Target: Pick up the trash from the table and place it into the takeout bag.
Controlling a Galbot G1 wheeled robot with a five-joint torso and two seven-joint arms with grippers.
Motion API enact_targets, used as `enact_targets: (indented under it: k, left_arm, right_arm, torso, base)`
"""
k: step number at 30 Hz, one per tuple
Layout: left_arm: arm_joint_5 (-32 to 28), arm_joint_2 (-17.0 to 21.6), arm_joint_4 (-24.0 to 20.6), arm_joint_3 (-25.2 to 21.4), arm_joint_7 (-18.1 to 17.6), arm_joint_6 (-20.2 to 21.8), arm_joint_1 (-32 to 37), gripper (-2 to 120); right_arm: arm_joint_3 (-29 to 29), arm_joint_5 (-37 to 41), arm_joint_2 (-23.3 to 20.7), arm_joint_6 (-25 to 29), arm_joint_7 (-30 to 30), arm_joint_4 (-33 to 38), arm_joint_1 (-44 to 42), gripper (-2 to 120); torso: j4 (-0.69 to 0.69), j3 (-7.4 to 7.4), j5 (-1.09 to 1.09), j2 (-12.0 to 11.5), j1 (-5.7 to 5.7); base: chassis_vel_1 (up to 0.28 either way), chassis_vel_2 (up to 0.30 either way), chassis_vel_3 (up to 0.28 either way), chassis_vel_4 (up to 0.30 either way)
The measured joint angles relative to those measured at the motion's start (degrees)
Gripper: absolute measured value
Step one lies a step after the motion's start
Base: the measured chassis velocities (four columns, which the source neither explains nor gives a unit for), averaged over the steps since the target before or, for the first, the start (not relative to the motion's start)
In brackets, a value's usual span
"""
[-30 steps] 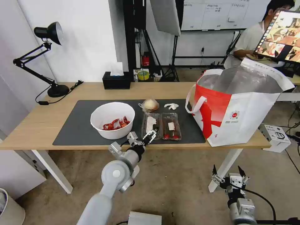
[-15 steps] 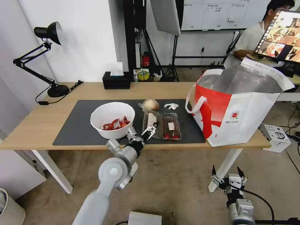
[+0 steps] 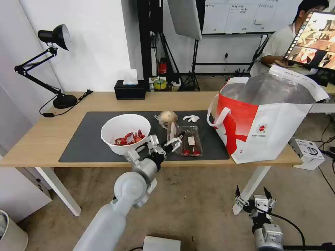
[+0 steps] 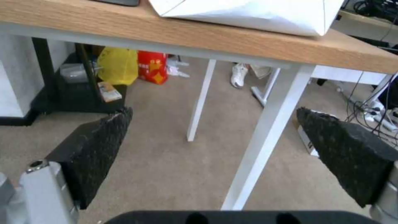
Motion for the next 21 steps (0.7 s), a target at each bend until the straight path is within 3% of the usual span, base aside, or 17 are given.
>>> enact_targets:
  k: [7,21]
  left_arm:
    - [5.88,2.08,2.52,2.57,5.67,-2.36,-3.03,100]
    - [11.89,3.26,1.84,5.16,8.76,-3.2,-4.14,100]
  right_arm:
    - [-0.21,0.51,-0.03,-0.03,-0.02,0.47,-0.02,100]
    - [-0.11,0.76,-0.47,0.0,0.01,0.09,-0.01,100]
  torso:
    - [0.0,0.0,0.0,0.0,0.0]
    - [-0.01,0.0,0.0,0.0,-0.01]
  base:
    - [0.0,0.0,0.0,0.0]
    - [0.0,0.0,0.0,0.0]
